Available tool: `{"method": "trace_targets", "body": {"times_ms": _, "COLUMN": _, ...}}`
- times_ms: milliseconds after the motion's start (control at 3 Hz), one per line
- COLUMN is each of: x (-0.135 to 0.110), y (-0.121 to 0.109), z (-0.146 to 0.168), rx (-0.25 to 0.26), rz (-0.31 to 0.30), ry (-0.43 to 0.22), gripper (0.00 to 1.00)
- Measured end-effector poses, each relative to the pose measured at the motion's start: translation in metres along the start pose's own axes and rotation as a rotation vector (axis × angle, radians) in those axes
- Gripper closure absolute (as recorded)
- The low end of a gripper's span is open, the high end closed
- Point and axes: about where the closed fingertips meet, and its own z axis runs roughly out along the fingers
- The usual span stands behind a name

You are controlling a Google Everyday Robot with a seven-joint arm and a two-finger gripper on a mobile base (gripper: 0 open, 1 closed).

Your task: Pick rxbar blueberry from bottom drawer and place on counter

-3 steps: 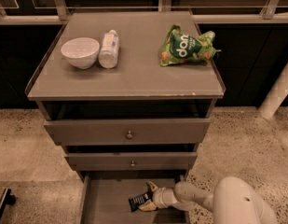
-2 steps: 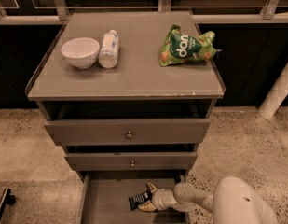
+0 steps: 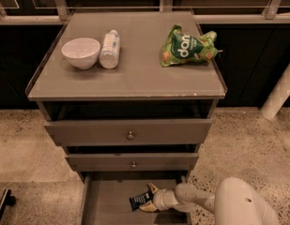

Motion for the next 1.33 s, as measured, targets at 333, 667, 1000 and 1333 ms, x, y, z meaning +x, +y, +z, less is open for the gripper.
{"method": "trace_targets", "body": {"times_ms": 333, "x": -0.005, "y": 0.001, "z": -0.004, "rx": 0.000, "rz": 0.000, "ry": 0.000, "gripper": 1.00}}
{"method": "trace_targets", "body": {"times_ms": 667, "x": -0.021, "y": 0.006, "z": -0.014, "rx": -0.013, "rz": 0.011, "ry": -0.006, "gripper": 1.00}}
{"method": "trace_targets", "body": {"times_ms": 1000, "x": -0.022, "y": 0.007, "z": -0.014, "rx": -0.014, "rz": 0.010, "ry": -0.006, "gripper": 1.00}}
{"method": "trace_targets", "body": {"times_ms": 1333, "x": -0.026, "y": 0.012, "z": -0.016, "rx": -0.042, "rz": 0.007, "ry": -0.018, "gripper": 1.00}}
